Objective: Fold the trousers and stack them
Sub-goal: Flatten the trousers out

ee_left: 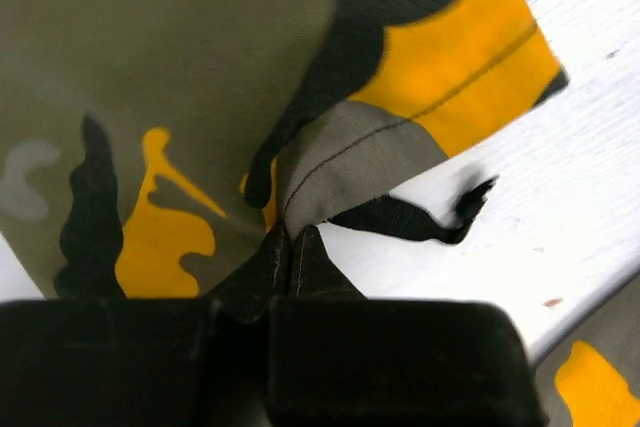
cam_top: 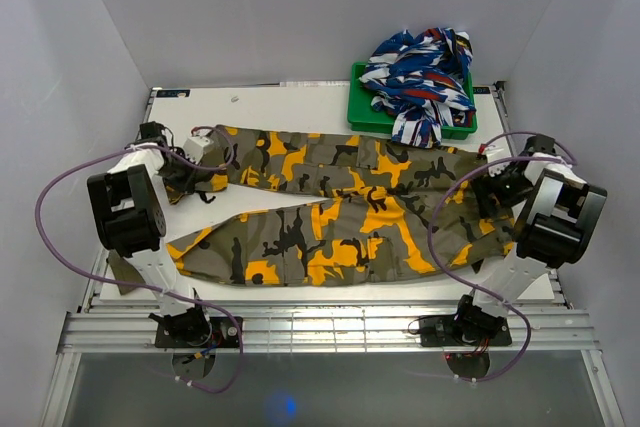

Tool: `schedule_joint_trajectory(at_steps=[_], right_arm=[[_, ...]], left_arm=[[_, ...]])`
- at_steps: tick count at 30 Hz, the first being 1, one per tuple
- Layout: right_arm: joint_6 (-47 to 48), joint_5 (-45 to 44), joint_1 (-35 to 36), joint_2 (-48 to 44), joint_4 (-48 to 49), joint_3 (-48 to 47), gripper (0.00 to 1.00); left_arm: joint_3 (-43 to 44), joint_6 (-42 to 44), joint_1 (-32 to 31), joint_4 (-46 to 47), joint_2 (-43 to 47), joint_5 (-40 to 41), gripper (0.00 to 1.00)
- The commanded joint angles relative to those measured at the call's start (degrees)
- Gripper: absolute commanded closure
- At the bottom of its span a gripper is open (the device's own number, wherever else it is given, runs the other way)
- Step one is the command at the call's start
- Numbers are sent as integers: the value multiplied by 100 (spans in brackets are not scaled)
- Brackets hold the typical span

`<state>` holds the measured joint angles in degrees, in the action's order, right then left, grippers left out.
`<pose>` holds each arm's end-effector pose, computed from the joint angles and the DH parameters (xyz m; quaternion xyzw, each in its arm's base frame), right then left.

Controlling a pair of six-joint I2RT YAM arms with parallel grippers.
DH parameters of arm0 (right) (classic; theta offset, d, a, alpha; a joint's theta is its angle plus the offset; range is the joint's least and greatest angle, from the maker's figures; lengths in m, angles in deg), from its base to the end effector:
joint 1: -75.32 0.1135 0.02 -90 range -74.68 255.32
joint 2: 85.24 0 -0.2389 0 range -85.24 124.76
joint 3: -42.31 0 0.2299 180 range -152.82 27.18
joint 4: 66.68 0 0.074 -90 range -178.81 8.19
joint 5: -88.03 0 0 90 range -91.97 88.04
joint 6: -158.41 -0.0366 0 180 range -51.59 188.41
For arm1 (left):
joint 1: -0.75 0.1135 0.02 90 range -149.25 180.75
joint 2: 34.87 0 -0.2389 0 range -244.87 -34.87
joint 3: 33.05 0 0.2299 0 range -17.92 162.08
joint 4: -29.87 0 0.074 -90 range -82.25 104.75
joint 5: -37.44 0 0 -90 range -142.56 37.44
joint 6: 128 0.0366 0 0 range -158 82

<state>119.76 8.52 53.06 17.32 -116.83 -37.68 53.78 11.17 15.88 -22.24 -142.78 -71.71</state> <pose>0.2958 -0.1139 0.1534 -0.2605 0.9495 -0.0173 0.1739 0.3308 0.0770 0.1542 0.3088 0.9256 -0.0626 0.2096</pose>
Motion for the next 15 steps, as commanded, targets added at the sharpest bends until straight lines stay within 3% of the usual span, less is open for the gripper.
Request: schedule_joint_trajectory(at_steps=[1, 6, 8, 9, 10, 11, 12, 13, 14, 15], right_arm=[[515, -608, -428, 255, 154, -167, 6], [692, -626, -665, 282, 136, -369, 6], [718, -513, -665, 229, 49, -396, 6], [701, -460, -657, 185, -21, -431, 6], [692, -407, -657, 168, -83, -457, 5], [683, -328, -639, 133, -196, -527, 5], [666, -284, -639, 63, -259, -554, 5], [700, -240, -630, 1, -337, -589, 4], [718, -135, -622, -60, -408, -607, 3], [744, -90, -622, -235, -522, -624, 2]], left_arm=[[597, -292, 59, -852, 201, -596, 100], [2327, -1478, 209, -1468, -316, -1353, 100], [3609, -2259, 297, -1591, -824, -1416, 100], [4145, -2584, 340, -1670, -1506, -1328, 100], [5507, -3188, 419, -1801, -1930, -1066, 99], [6304, -3455, 455, -2212, -2378, -872, 87], [7104, -3614, 507, -2477, -3192, -679, 50], [7765, -3668, 517, -2671, -3418, -372, 35], [8041, -3512, 508, -2742, -3464, -265, 9], [7661, -3397, 508, -2613, -3307, -186, 3]])
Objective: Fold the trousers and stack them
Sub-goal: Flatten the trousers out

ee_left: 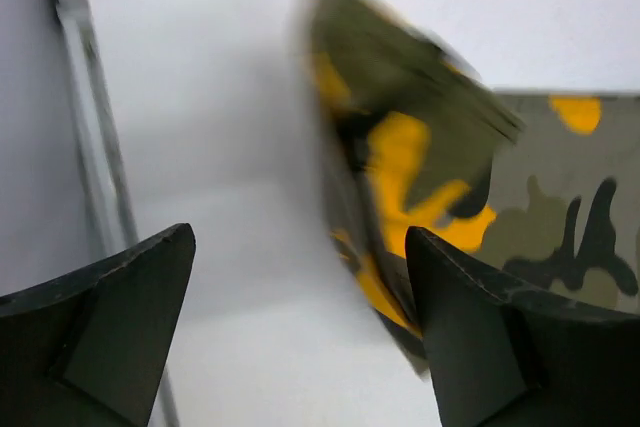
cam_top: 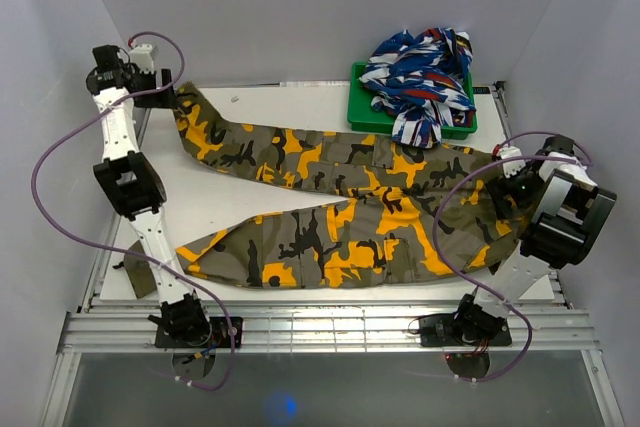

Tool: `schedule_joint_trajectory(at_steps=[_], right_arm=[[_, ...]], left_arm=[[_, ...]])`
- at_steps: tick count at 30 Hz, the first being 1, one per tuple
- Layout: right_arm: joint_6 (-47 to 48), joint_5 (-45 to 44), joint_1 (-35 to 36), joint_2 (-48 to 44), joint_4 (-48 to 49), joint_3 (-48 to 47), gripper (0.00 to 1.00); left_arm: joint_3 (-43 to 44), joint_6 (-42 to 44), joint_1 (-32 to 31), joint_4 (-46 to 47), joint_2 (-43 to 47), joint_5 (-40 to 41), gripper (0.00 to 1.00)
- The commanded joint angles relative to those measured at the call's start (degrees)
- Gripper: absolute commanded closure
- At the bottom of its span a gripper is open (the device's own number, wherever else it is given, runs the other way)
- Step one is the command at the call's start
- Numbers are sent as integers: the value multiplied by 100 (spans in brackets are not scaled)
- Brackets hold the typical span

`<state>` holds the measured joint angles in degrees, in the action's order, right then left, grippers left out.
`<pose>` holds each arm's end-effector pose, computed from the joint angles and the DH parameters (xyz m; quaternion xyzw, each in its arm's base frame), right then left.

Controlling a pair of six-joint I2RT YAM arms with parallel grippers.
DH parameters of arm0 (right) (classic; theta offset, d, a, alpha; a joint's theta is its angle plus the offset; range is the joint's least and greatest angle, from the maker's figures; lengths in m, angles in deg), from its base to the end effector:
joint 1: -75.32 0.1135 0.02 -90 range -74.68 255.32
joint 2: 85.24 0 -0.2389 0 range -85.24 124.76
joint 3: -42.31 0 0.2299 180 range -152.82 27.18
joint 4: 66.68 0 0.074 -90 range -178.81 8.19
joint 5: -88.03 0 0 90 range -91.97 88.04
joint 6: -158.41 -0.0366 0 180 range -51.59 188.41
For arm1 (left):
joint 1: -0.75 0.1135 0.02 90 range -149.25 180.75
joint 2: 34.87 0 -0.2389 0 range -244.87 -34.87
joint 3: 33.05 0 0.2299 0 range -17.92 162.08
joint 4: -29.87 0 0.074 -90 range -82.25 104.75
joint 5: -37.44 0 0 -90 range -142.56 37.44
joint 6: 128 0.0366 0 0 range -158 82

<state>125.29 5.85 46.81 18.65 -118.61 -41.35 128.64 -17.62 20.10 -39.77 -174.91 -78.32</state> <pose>0.2896 -0.1516 0.1610 -0.2518 0.9530 -0.0554 0.1594 0.4661 0.1468 0.2723 0.0881 0.9093 -0.0770 0.3994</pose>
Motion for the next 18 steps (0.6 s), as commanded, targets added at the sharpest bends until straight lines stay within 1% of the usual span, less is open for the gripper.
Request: schedule_joint_trajectory(at_steps=[1, 2, 3, 4, 5, 6, 7, 8, 9, 10, 11, 12, 13, 14, 15, 16, 17, 18], right_arm=[[296, 272, 12, -466, -415, -248, 2], [349, 360, 12, -554, -486, -248, 2], [393, 431, 12, -764, -652, -248, 2], [446, 579, 12, -861, -723, -248, 0], [490, 651, 30, -941, -785, -248, 2], [525, 730, 47, -1098, -1029, -283, 3], [578, 939, 65, -1178, -1153, -310, 3], [596, 1011, 126, -1257, -1250, -319, 3], [631, 1064, 179, -1406, -1355, -327, 4], [675, 1151, 232, -1486, -1557, -310, 3], [719, 1161, 380, -1565, -1620, -275, 3], [745, 1161, 477, -1731, -1690, -231, 4], [771, 1109, 574, -1819, -1804, -179, 4], [780, 1082, 784, -1977, -1840, -65, 4], [763, 1064, 881, -2048, -1849, 6, 4], [737, 1030, 952, -2118, -1849, 67, 4], [710, 1012, 1118, -2189, -1805, 172, 4], [667, 1003, 1181, -2268, -1805, 200, 4]], left_arm=[[-412, -387, 95, -658, 560, 510, 2], [-1732, 14, 112, -256, 975, 389, 2], [-2328, 245, 173, -104, 1380, 283, 2], [-2847, 482, 209, -15, 2141, 160, 2], [-3679, 980, 261, -58, 2479, -85, 2], [-4035, 1229, 384, -137, 2796, -174, 2], [-4352, 1501, 489, -381, 3408, -297, 2], [-4651, 1782, 603, -532, 3684, -568, 2], [-5194, 2316, 874, -664, 3956, -640, 2], [-5425, 2591, 1034, -795, 4203, -693, 2], [-5645, 2916, 1192, -1197, 4640, -755, 2], [-6056, 3606, 1472, -1436, 4845, -764, 3], [-6287, 3944, 1614, -1786, 5055, -694, 5], [-6541, 4295, 1763, -1920, 5484, -615, 9], [-6814, 4647, 2061, -2018, 5706, -397, 12], [-7408, 5233, 2185, -2062, 5934, -212, 15], [-7701, 5509, 2282, -2062, 6154, -19, 19], [-7982, 5764, 2536, -2036, 6556, 140, 26]])
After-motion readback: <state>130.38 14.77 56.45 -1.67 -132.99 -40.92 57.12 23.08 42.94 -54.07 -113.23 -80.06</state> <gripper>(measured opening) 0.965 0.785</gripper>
